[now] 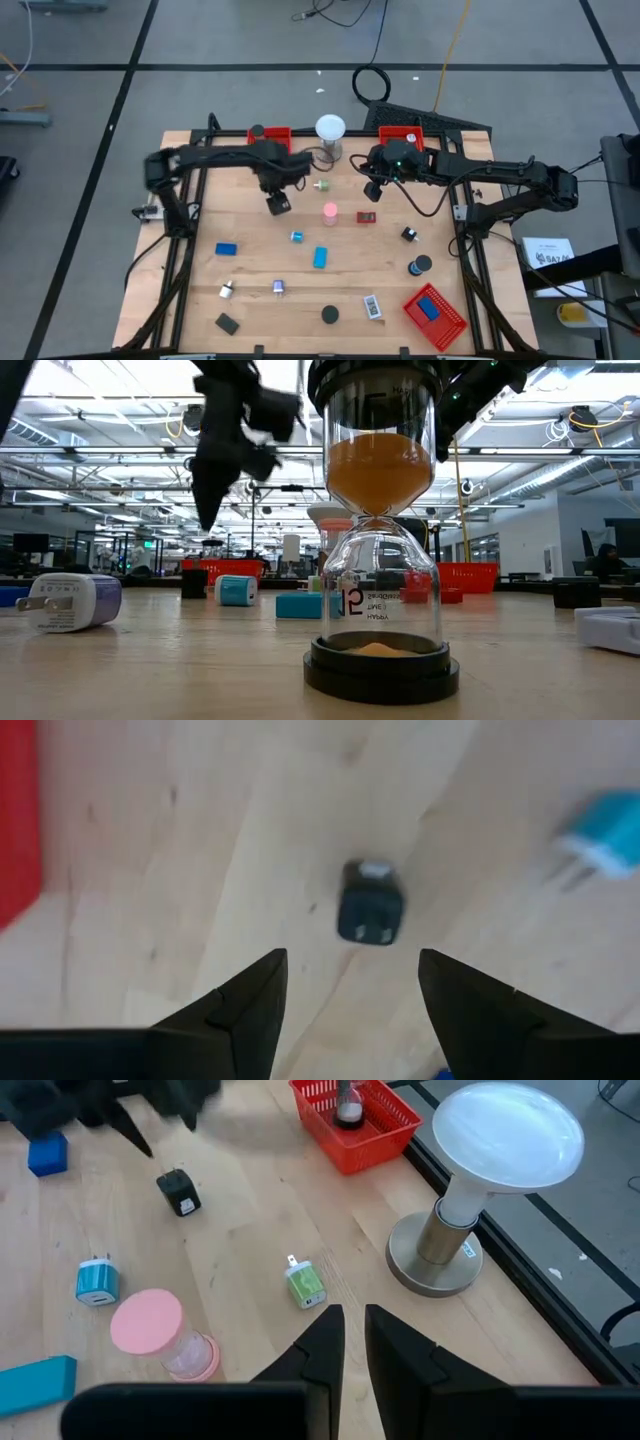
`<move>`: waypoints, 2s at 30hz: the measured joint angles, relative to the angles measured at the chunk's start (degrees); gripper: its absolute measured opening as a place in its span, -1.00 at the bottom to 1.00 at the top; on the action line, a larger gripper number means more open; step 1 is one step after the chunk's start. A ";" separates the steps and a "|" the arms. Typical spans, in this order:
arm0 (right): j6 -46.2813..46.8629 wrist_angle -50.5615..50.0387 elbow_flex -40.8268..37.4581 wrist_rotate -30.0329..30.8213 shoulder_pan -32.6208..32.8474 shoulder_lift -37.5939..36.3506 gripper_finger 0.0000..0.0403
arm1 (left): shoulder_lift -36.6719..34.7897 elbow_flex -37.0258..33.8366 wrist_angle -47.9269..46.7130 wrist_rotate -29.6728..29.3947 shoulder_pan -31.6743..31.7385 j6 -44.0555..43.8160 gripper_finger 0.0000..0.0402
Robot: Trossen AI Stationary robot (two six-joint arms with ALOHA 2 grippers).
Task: Pick & Place Office items
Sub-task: Put the black charger adapter into the top right red bin
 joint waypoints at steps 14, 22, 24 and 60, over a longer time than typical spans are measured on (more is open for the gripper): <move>1.07 2.18 0.00 0.00 0.00 0.00 -0.83 | -25.22 -34.69 39.20 -2.37 -6.03 1.67 0.14; 1.51 2.45 0.00 -0.07 0.00 0.00 -0.83 | -25.14 -39.17 45.18 -8.43 -7.41 0.22 0.14; 1.51 2.46 0.00 -0.04 0.00 0.01 -0.83 | -25.15 -39.80 45.19 -7.36 -7.30 0.01 0.14; 1.51 2.58 0.00 -0.02 0.00 0.00 -0.83 | -25.12 -43.73 51.58 -9.18 -7.30 -1.74 -0.34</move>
